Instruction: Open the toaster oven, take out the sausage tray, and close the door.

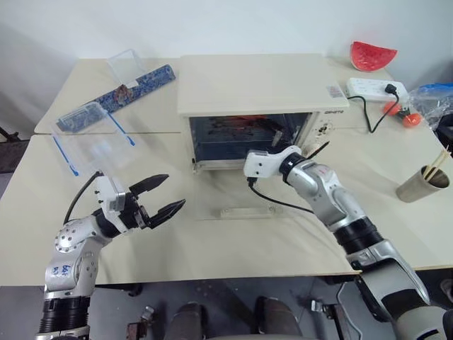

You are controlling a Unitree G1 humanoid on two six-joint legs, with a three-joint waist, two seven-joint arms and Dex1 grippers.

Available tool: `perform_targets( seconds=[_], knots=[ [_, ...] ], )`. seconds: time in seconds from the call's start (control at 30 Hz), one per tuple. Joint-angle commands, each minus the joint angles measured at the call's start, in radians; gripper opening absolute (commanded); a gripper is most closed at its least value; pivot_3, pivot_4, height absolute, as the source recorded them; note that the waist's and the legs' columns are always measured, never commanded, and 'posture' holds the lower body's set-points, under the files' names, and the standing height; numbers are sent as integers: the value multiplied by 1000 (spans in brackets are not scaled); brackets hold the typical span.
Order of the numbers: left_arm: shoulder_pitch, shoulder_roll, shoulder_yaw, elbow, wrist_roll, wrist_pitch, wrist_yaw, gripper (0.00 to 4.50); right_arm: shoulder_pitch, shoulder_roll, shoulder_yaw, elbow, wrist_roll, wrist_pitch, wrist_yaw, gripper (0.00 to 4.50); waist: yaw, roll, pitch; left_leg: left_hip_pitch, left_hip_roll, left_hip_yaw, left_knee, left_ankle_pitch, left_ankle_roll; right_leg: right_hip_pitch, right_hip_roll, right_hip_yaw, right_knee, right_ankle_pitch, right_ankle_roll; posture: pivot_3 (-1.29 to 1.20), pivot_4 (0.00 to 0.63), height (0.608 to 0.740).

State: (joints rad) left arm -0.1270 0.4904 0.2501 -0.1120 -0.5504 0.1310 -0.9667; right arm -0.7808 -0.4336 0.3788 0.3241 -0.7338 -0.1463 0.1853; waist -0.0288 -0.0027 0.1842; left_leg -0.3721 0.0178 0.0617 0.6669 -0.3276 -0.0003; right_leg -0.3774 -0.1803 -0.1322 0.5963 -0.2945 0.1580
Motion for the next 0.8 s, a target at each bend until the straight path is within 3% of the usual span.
perform_targets(
  seconds=[0.03, 0.4, 0.8],
  knots=[
    [0, 4, -1, -47, -23, 9, 13, 4251, -23, 11, 12, -1, -39, 16, -35, 3965, -1, 0, 0, 0, 0, 0, 0, 0, 0, 0, 0, 0, 0, 0, 0, 0, 150, 740],
    [-50, -2, -30, -19, -19, 16, 9, 4251, 4, 10, 7, -47, -60, 39, -27, 173, -2, 0, 0, 0, 0, 0, -1, 0, 0, 0, 0, 0, 0, 0, 0, 0, 150, 740],
    [-126, -6, -49, 13, -29, 48, -8, 4251, 67, -43, -11, -202, -10, -21, 75, 82, -2, 0, 0, 0, 0, 0, -1, 0, 0, -1, 0, 0, -1, 0, 0, 0, 150, 740]
  ],
)
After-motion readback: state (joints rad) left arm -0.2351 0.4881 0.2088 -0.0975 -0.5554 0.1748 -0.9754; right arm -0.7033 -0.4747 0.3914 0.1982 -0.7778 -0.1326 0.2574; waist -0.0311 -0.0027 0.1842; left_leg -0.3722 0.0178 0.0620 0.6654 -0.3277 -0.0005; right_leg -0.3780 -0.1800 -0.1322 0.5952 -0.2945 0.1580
